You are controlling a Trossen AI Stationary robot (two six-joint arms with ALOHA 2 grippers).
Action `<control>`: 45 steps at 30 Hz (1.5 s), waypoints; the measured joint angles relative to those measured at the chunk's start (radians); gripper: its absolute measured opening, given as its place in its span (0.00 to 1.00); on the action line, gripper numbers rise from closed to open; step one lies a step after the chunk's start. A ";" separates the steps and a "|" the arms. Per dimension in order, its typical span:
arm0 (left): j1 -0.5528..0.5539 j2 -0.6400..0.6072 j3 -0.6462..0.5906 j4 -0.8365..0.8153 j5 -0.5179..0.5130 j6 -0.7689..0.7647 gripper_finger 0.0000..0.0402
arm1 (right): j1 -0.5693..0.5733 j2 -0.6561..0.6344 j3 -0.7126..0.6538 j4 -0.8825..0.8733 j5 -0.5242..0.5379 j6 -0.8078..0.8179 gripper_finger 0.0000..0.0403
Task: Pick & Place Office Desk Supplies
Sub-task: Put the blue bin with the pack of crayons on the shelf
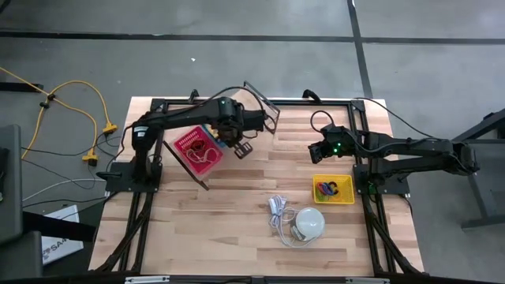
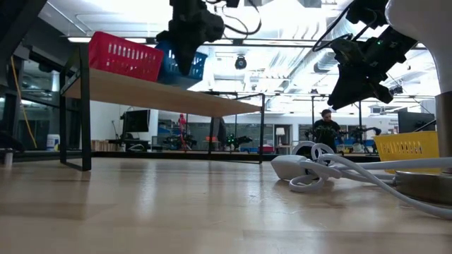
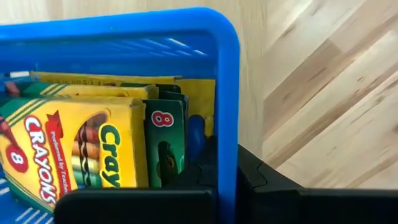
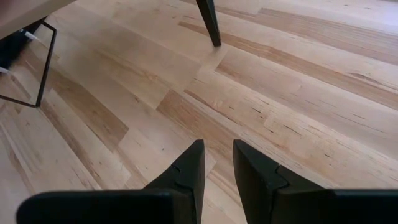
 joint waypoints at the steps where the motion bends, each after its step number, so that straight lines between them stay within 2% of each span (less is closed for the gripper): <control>1: -0.003 0.000 -0.008 0.001 0.000 0.000 0.00 | 0.000 0.000 0.000 0.000 0.000 0.000 0.18; 12: -0.069 0.011 -0.034 0.036 -0.013 -0.031 0.00 | 0.000 0.000 0.000 0.000 0.000 0.000 0.18; 27: -0.043 0.035 -0.051 0.073 0.005 -0.026 0.01 | 0.000 0.000 0.000 0.000 0.000 0.000 0.18; 39: -0.041 0.035 -0.051 0.078 0.007 -0.023 0.17 | 0.000 0.000 0.000 0.000 0.000 0.000 0.18; 45: -0.041 0.035 -0.051 0.078 0.008 -0.023 0.19 | 0.000 0.000 0.000 0.000 0.000 0.000 0.18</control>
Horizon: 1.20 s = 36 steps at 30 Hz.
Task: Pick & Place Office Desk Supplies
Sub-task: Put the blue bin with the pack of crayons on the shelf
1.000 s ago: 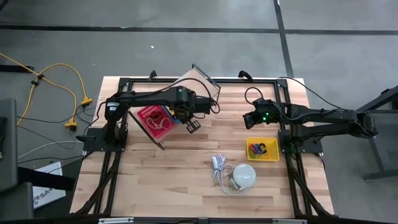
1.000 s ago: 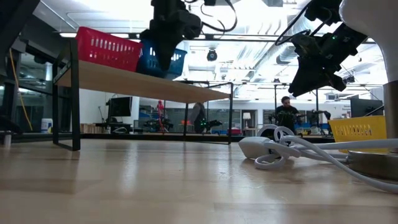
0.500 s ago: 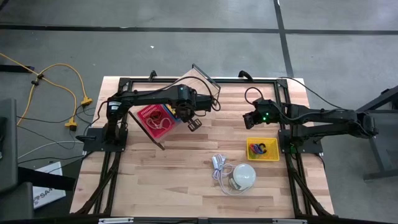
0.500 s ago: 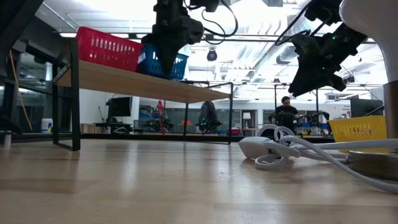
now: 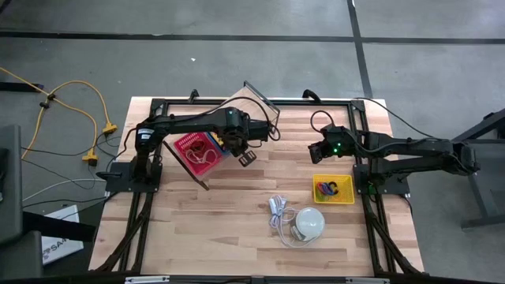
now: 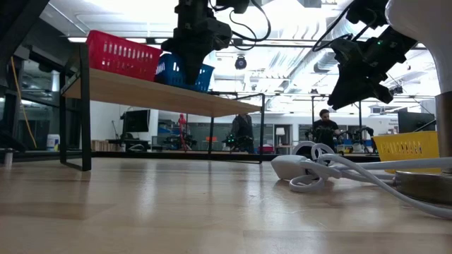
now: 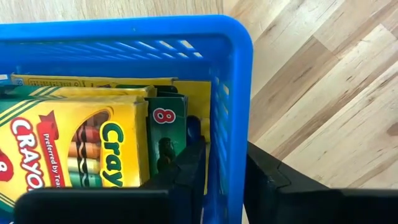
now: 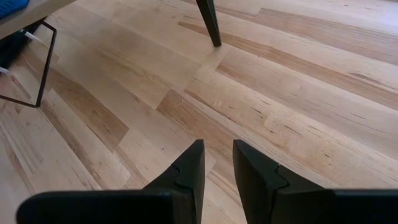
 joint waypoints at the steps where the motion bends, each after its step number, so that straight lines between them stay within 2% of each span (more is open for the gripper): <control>1: 0.000 0.000 0.000 0.000 0.000 0.000 0.19 | 0.000 0.000 0.000 0.000 0.000 0.000 0.18; 11: 0.000 -0.001 0.000 0.001 0.002 0.000 0.20 | 0.000 0.000 0.000 0.000 0.000 0.000 0.18; 36: 0.000 -0.095 0.004 0.030 0.006 0.031 0.20 | 0.000 0.000 0.000 0.000 0.000 0.000 0.18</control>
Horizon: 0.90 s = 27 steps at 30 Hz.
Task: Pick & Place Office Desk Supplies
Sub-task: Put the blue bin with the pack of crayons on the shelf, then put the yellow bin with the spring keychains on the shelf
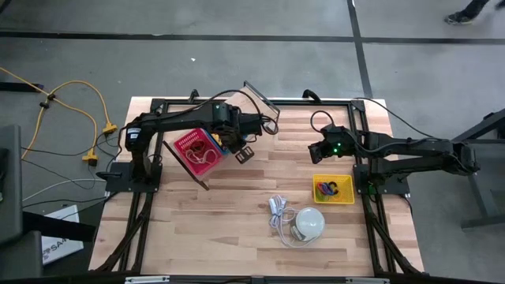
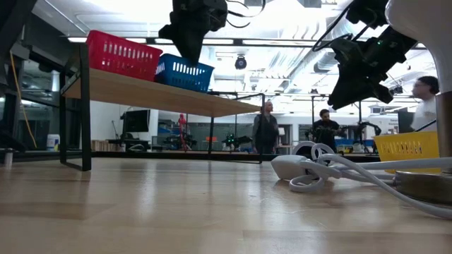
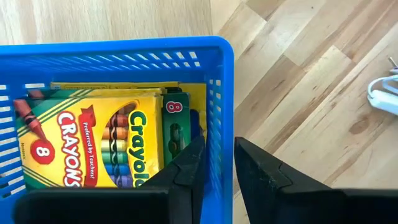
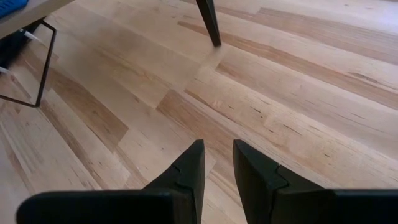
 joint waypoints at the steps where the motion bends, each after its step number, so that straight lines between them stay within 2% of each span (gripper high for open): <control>1: 0.000 -0.001 0.000 0.001 0.000 0.003 0.20 | 0.000 0.000 0.000 0.003 0.000 0.000 0.18; 27: -0.006 -0.136 0.000 0.070 0.007 0.071 0.20 | 0.000 0.000 0.000 0.000 0.000 0.000 0.18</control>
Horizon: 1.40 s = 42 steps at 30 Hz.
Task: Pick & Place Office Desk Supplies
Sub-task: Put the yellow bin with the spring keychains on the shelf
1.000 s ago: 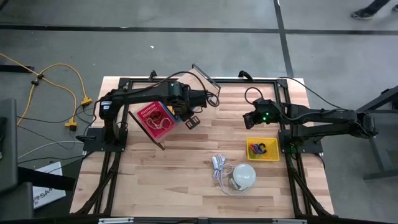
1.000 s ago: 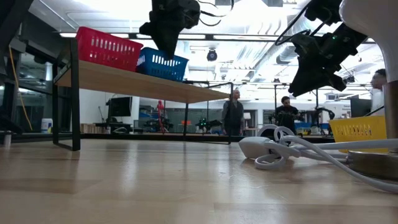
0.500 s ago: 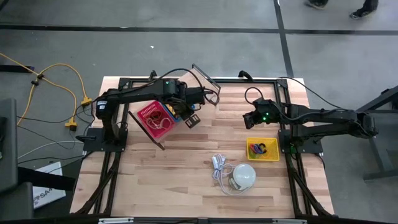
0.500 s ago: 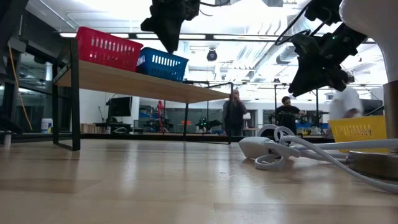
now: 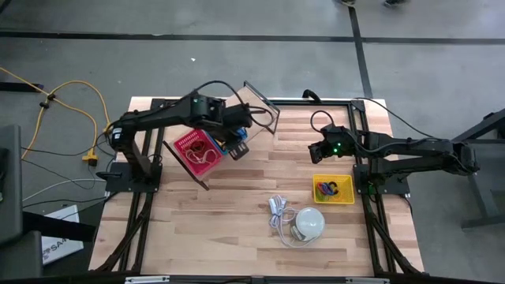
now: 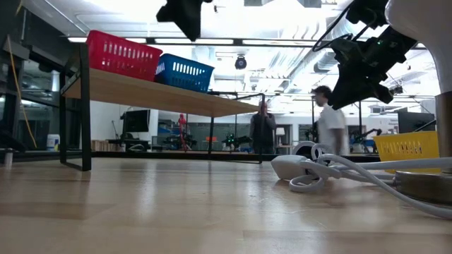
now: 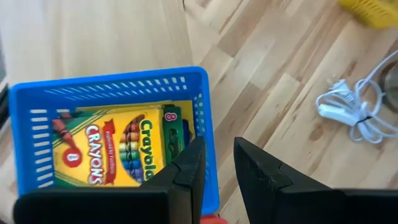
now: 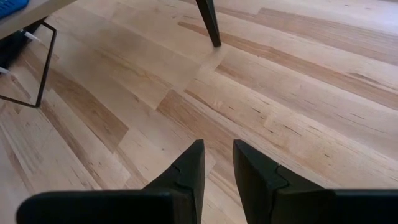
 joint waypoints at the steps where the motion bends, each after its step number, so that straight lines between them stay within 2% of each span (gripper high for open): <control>1: 0.000 -0.012 0.000 0.002 -0.001 0.000 0.20 | 0.000 0.000 0.000 0.000 0.000 0.000 0.18; 10: -0.007 -0.056 0.000 0.006 -0.002 0.003 0.20 | 0.000 0.000 0.000 0.000 0.000 0.000 0.18; 18: -0.006 -0.118 0.001 0.001 0.022 0.077 0.20 | 0.000 0.000 0.000 0.000 0.000 0.000 0.18; 32: -0.007 -0.131 0.001 0.016 0.027 0.079 0.20 | 0.000 0.000 0.000 0.000 0.000 0.000 0.18; 42: -0.007 -0.131 0.000 0.127 0.026 0.078 0.20 | 0.000 0.000 0.000 0.000 0.000 0.000 0.18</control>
